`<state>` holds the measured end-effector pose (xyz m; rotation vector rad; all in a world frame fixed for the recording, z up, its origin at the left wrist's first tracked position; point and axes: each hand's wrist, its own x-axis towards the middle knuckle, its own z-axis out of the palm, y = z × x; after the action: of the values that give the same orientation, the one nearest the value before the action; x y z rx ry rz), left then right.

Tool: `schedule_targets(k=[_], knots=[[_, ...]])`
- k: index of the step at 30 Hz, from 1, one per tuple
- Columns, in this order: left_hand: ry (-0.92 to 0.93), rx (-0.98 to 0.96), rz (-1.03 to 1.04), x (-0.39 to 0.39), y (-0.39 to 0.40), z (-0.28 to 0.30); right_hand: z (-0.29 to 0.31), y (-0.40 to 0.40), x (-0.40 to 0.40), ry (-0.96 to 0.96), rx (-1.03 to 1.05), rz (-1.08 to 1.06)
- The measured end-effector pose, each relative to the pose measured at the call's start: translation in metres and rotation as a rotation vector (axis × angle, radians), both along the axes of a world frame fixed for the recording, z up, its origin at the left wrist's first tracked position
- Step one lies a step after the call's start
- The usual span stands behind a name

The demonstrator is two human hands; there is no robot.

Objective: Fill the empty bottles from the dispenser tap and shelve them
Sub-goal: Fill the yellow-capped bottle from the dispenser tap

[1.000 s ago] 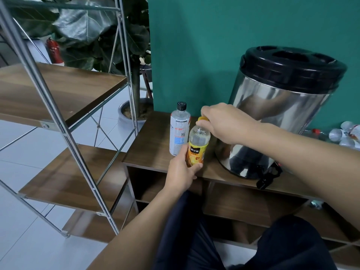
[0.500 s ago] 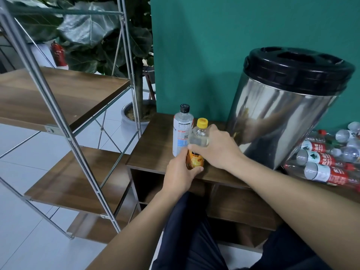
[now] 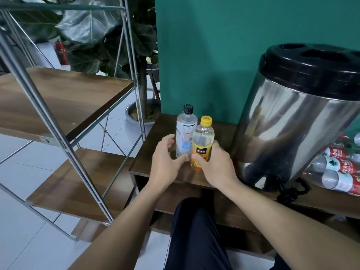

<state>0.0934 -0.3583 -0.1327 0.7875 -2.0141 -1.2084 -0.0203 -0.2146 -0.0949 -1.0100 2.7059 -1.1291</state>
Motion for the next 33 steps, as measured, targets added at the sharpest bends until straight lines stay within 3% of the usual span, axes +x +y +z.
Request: schedule_targets(k=[4,14,22,33], knots=[[0.043,0.044,-0.097,-0.017,-0.018,-0.004,-0.007,-0.020,-0.009,-0.010,-0.058,0.013],[0.054,0.059,0.075,-0.061,-0.078,-0.019,-0.015,-0.100,-0.051,-0.104,-0.164,0.024],[0.025,0.018,0.206,-0.111,-0.129,-0.022,-0.019,-0.167,-0.094,-0.066,-0.172,0.007],[0.056,0.033,0.207,-0.156,-0.174,-0.020,-0.020,-0.224,-0.138,-0.043,-0.157,-0.026]])
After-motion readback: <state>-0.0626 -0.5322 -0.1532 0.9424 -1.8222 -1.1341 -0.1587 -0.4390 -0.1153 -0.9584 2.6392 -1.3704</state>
